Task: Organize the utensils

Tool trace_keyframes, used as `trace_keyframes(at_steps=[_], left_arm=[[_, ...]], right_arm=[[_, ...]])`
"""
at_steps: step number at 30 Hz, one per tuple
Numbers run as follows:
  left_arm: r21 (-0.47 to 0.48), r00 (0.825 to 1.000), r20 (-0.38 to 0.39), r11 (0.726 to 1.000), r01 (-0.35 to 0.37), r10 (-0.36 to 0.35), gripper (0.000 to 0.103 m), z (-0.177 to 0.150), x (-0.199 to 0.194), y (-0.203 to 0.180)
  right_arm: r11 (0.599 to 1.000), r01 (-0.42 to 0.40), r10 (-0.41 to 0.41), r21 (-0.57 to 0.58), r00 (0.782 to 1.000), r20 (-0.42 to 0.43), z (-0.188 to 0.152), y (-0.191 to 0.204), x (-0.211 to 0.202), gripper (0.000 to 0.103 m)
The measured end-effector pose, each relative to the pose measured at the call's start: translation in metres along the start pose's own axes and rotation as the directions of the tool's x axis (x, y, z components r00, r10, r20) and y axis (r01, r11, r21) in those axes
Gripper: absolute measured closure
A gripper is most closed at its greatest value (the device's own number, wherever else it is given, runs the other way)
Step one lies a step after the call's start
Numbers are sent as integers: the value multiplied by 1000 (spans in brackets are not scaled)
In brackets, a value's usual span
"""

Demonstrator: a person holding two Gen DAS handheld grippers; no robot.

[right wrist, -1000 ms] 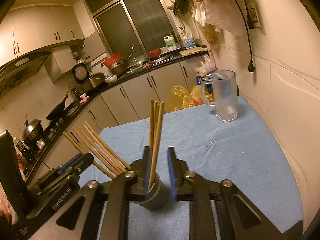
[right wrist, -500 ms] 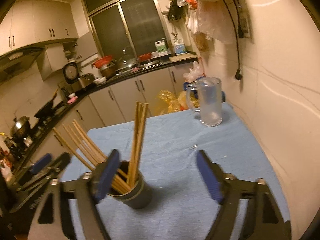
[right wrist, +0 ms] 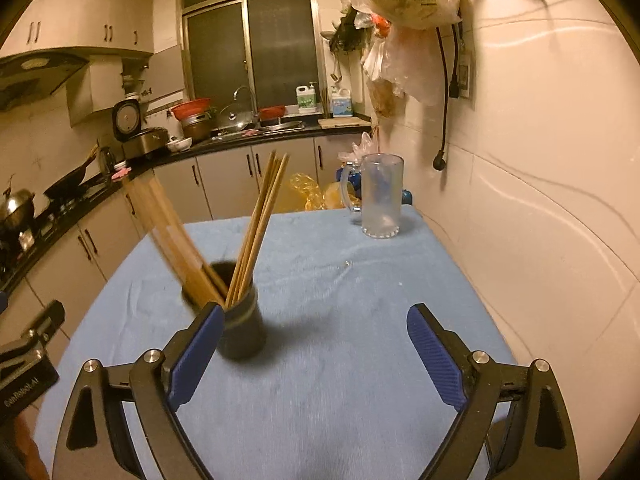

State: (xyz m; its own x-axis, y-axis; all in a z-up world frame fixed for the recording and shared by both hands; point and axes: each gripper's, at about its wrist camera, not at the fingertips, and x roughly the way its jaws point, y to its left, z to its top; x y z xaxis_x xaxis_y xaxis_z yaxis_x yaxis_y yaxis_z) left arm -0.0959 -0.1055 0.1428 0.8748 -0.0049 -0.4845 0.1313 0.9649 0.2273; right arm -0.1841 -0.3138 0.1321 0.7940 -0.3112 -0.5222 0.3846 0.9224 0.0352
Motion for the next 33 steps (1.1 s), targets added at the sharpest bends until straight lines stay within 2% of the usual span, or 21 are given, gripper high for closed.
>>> trace_keyframes(at_steps=[4,6,12,25,33], left_arm=[[17,1000,-8,1000,7,-7,1,-27,-16,-2],[13,999,-26,999,47,-47,1,-39,-20,-2],[-7,994,-71,997,81,-81,1,-58,-17,-2],[-23,989,-119,996,91,-93,1,-71,2,-1],[-30,986,-136,995,95,-98,1,-74,10,0]], right_arm=[[1000,13,-13,13,1000,-26,-28,-1,-15,7],[1000,17,-16,19,999,-39,-43,0,-22,7],[999,46,-47,-21,996,-70,-73,9,-30,7],[996,80,-84,-32,988,-127,-80,13,-11,7],[995,87,-93,-52,988,-123,-81,19,-7,7]])
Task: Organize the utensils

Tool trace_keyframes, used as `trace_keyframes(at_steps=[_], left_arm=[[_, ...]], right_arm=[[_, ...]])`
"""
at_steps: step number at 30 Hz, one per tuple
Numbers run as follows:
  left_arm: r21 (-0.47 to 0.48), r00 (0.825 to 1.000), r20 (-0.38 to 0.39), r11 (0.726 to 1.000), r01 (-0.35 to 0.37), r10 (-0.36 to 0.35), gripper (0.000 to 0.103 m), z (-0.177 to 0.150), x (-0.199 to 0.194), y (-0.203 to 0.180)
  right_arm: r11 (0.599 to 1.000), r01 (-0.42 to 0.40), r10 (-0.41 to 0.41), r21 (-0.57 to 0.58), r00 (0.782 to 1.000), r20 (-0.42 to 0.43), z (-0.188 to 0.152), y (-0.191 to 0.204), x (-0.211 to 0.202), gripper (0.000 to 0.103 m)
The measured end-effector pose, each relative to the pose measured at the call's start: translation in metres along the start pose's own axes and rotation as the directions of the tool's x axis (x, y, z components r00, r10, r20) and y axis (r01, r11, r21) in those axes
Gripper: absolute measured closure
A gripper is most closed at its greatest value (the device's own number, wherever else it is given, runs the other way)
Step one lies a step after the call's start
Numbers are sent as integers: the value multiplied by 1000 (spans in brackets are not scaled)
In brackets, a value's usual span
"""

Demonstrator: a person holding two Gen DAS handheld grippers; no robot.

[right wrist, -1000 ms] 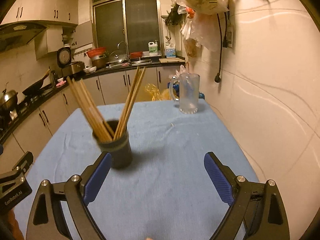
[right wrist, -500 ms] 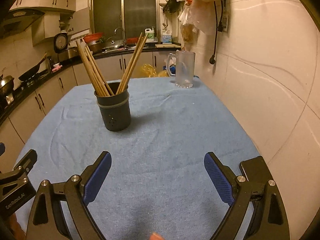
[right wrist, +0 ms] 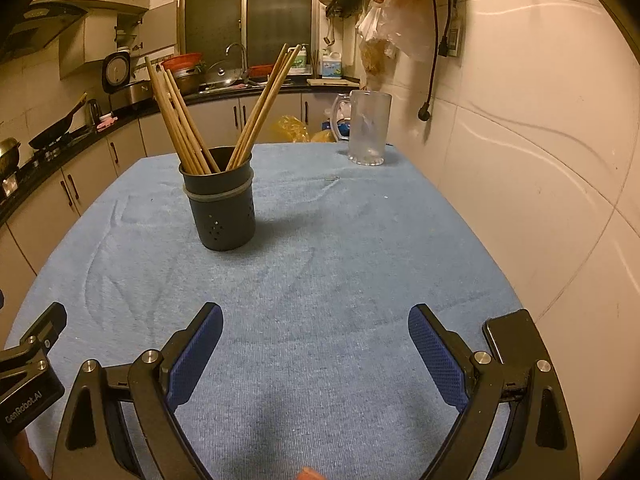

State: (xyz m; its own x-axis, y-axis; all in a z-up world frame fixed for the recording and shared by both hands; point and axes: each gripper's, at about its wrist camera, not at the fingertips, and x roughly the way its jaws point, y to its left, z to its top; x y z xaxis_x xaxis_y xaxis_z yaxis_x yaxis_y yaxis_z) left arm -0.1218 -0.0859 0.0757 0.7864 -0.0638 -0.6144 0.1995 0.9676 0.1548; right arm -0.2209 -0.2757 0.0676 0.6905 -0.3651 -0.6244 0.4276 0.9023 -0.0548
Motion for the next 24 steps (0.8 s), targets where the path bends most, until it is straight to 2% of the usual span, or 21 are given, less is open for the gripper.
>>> trace_keyframes(at_steps=[9,24], left_arm=[[-14,1000,-4,1000,7,-7,1,-2,2,4],[-29,1000,25,999,15,-14,1,-5,-13,7]], right_arm=[[1000,4,-4,-10,1000,4,1,2,1,7],[1000,-5,5,-7,998,69,1,1,-20,7]])
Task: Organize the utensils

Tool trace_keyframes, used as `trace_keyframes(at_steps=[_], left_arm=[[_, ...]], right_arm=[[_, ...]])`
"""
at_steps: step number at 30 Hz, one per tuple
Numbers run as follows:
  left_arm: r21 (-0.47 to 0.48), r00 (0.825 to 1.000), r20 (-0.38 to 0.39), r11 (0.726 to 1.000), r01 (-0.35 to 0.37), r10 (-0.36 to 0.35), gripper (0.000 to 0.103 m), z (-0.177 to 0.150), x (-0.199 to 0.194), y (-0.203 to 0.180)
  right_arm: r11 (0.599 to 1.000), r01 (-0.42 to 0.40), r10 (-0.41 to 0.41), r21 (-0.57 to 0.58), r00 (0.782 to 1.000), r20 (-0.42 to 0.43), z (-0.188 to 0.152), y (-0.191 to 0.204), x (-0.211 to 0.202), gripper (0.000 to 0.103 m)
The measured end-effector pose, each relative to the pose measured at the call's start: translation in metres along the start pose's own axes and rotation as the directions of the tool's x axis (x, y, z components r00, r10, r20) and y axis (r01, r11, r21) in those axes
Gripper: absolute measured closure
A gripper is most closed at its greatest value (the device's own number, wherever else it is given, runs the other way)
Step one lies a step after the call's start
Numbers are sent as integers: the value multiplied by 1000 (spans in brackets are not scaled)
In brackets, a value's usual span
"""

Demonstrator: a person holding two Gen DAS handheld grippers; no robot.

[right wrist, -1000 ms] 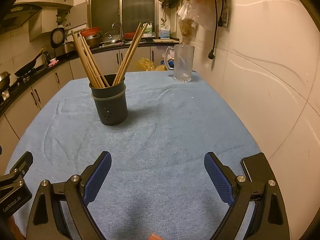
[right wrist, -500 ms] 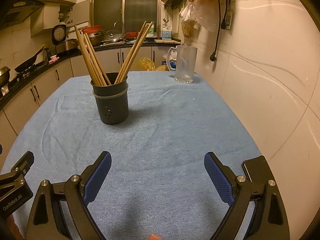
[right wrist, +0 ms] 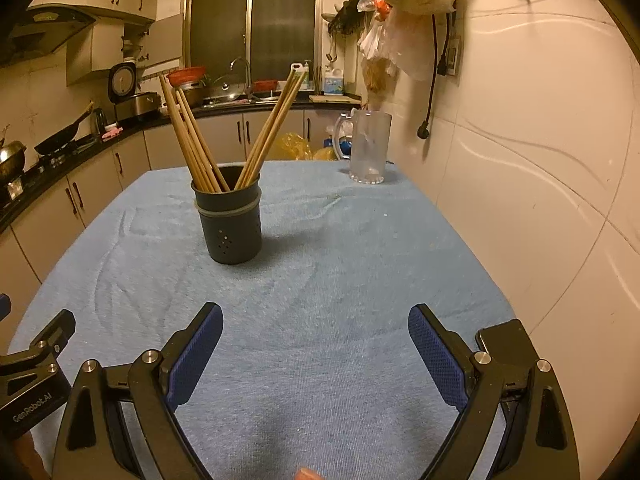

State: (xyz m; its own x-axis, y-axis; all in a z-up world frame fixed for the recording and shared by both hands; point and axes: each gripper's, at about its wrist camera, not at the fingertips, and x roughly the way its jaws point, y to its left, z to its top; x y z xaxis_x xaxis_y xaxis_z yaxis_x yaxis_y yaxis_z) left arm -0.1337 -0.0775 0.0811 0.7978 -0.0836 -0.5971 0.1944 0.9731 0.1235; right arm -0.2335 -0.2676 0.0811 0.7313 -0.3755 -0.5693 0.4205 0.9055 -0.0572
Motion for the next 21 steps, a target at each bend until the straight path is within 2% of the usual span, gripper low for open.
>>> trace_keyframes(at_steps=[21], left_arm=[[6,1000,12,1000,0,0,1,-1,-8,-5]], right_arm=[[1000,-7,7,-17,1000,-4,-3,5,-7,7]])
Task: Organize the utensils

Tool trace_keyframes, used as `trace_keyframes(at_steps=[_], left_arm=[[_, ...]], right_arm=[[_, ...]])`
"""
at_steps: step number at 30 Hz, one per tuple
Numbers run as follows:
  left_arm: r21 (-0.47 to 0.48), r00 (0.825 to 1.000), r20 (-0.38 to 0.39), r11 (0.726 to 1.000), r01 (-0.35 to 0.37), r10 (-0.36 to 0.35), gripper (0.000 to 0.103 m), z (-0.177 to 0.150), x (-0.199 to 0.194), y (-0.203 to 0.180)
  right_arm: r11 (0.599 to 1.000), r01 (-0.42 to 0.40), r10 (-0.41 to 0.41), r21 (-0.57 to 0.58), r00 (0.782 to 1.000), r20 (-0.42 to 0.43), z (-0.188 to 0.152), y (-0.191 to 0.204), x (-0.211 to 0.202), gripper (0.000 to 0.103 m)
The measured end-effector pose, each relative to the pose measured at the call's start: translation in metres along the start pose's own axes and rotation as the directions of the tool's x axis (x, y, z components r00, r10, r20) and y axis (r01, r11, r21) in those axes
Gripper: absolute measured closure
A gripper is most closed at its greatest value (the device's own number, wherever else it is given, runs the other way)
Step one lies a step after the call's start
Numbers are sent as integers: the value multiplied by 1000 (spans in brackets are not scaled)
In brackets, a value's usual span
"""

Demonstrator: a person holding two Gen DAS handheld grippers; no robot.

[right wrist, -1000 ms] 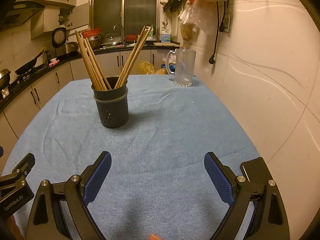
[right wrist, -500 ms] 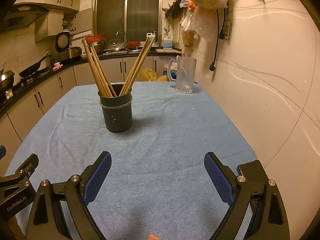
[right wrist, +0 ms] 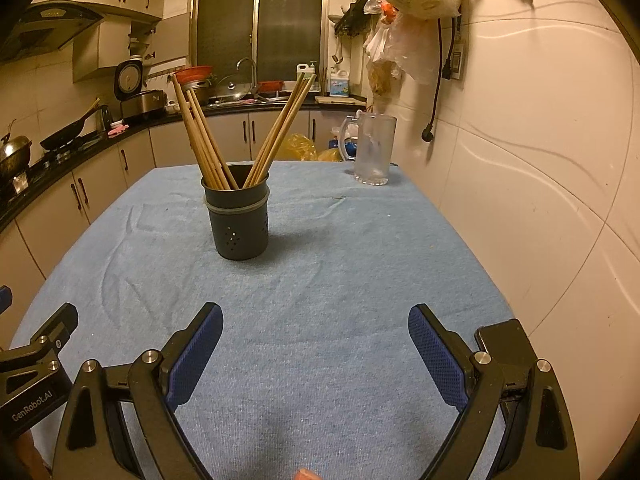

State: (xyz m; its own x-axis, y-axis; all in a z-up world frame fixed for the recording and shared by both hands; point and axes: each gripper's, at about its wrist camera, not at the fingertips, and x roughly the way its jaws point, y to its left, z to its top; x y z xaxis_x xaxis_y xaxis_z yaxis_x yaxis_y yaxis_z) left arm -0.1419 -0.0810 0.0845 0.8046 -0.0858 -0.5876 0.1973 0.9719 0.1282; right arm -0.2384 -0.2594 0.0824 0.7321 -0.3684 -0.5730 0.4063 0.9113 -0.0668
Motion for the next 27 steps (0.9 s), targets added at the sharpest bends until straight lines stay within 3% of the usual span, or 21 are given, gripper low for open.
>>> trace_keyframes(at_steps=[17,23,27], left_arm=[[0,999,-28,1000,17,-17,1,0,11,2],[-47,995,-96,999,-13,8,1,5,44,23],[-95,977,-209,993,-71,49,1,7,86,59]], right_arm=[[1000,-10,10,-2,999,-41,-1,0,15,7],[999,-28,35,46,988,-147,3,-20,53,5],[998,12,6,66,962,-273,2,-46,103,5]])
